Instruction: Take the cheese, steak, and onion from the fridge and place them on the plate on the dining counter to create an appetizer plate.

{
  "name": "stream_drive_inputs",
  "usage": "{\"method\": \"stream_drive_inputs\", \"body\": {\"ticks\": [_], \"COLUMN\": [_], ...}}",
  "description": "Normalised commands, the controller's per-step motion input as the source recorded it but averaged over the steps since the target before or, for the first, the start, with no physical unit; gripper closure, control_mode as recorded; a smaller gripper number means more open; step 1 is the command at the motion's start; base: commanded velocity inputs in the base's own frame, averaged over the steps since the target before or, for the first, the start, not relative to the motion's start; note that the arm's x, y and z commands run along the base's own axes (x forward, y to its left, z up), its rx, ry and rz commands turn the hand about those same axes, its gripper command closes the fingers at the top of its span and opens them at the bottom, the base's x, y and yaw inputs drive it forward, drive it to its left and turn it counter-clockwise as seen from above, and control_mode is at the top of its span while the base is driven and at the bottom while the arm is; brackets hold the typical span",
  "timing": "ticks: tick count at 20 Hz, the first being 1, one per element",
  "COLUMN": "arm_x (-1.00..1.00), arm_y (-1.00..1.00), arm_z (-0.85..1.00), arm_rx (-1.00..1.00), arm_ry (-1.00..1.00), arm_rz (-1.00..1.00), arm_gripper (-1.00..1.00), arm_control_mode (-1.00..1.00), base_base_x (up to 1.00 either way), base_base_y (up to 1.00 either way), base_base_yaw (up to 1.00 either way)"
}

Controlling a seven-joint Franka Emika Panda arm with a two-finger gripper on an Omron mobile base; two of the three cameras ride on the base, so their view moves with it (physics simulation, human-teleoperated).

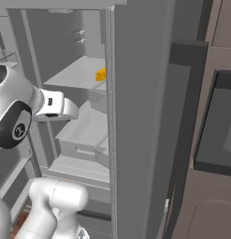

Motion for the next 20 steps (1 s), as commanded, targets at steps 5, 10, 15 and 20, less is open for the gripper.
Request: {"method": "stream_drive_inputs", "body": {"ticks": [5, 10, 15, 20], "arm_x": [0.17, 0.35, 0.46, 0.59], "arm_y": [-0.08, -0.07, 0.00, -0.03], "arm_z": [0.00, 0.05, 0.34, 0.27], "arm_rx": [0.09, 0.12, 0.14, 0.17], "arm_ry": [-0.11, -0.10, 0.00, 0.00], "arm_rz": [-0.03, -0.12, -0.11, -0.01], "arm_gripper": [-1.00, -1.00, -1.00, -1.00], "arm_control_mode": [-1.00, -1.00, -1.00, -1.00], "base_base_x": [0.00, 0.00, 0.00, 0.00], "base_base_y": [0.00, 0.00, 0.00, 0.00], "base_base_yaw": [0.00, 0.00, 0.00, 0.00]}}
